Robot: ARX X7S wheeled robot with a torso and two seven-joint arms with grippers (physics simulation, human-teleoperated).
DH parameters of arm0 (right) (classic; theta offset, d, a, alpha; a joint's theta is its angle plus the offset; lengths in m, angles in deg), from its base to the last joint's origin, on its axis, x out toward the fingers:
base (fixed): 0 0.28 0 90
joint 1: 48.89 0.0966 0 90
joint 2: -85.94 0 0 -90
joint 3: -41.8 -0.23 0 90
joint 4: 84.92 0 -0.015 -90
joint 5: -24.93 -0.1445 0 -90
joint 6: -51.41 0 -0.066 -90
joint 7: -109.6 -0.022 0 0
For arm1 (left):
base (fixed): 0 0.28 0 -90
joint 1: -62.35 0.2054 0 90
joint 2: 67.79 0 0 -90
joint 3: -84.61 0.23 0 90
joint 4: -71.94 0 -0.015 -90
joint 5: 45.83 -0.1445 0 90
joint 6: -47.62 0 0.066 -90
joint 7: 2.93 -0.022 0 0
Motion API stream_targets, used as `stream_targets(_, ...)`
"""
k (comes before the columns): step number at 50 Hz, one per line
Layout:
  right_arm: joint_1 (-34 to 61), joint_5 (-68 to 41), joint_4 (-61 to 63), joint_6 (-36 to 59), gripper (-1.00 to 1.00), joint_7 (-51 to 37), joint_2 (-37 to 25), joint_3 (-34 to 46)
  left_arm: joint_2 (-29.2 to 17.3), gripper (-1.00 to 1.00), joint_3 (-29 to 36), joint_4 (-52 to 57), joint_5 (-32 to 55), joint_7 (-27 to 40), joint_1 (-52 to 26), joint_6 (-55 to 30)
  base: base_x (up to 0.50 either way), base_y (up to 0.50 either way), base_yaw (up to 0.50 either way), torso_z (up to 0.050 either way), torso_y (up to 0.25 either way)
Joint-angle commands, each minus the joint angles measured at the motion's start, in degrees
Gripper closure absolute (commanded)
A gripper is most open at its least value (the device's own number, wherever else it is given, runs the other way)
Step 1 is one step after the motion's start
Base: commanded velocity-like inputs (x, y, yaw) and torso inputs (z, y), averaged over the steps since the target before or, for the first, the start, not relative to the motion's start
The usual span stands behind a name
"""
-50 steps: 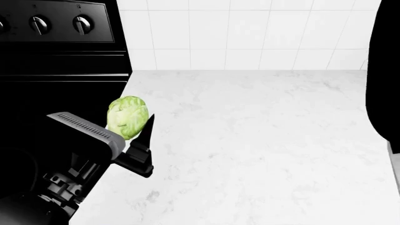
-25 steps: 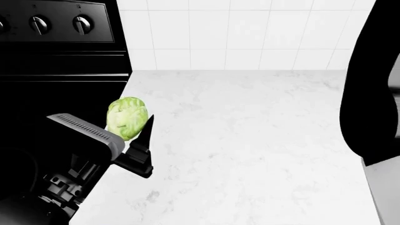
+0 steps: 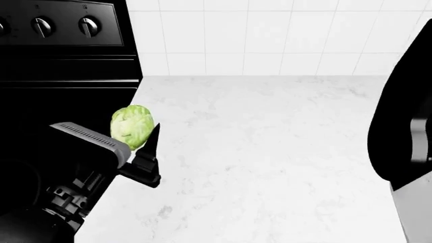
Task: Pick the brussel sprout, carrot from the counter and place them in the cabinet. Then close the cabinet.
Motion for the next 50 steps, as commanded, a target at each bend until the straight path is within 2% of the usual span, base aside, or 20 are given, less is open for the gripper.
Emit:
stream_targets(1,-2.27,-3.43,8.21,3.94,-1.00,-1.47,-2.86,0.35,-0.16,1.00,-1.41,-2.60,-0.59,0.87,1.05,2.14,0.00,0.00,0.00,0.000,0.000)
stream_targets(16,-4.36,-12.62,18.48,12.34,-1.00,-4.24,-5.27,-1.80,-0.74,1.00,-4.41,-1.63,1.40,1.47,1.23,1.65,0.00,0.00,0.00,0.001,0.000)
stream_targets(50,-15.83,-31.34,34.15,24.79,-1.00,-17.10,-11.36,-8.36,-0.96,1.00,-4.35,0.51,4.10,3.37,-1.27,-0.88,0.00,0.00,0.00,0.000,0.000)
